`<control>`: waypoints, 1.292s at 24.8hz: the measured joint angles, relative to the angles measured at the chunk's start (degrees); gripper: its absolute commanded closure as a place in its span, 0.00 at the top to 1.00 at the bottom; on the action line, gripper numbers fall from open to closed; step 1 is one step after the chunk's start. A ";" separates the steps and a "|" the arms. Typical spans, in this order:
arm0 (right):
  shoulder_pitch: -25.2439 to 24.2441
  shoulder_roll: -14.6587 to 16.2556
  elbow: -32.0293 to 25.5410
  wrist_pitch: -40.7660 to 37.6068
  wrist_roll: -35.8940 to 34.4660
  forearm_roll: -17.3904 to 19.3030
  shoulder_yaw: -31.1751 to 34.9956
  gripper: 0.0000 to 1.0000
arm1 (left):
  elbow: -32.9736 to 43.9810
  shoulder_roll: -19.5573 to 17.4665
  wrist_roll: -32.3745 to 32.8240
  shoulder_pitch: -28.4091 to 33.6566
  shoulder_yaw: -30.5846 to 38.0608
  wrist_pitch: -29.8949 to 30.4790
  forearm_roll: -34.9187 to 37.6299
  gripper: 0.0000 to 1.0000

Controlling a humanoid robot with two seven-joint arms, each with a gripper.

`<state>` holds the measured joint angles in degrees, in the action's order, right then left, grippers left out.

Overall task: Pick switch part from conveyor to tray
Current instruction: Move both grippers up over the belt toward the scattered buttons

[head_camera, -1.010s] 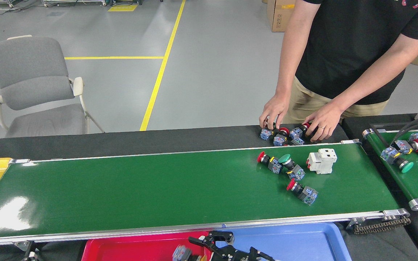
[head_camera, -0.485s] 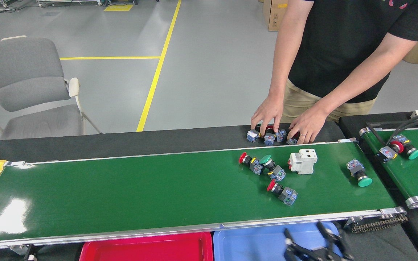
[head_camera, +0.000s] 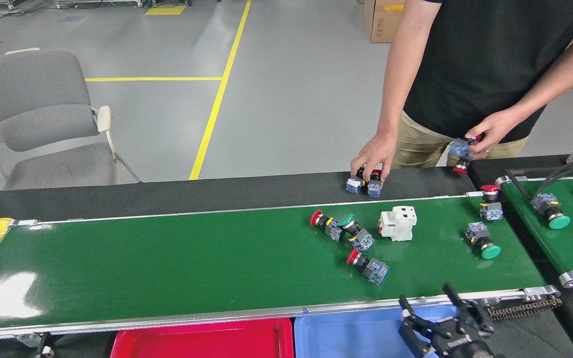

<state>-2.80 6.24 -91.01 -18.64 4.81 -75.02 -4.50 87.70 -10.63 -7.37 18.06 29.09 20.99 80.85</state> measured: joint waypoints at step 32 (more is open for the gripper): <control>6.26 -5.57 0.93 -4.29 5.97 -5.96 -31.92 1.00 | 0.98 -1.40 0.21 -0.73 -0.18 0.00 0.16 1.00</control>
<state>3.47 0.67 -90.08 -22.93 10.78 -80.98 -36.42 88.67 -12.03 -7.16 17.33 28.91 20.99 81.01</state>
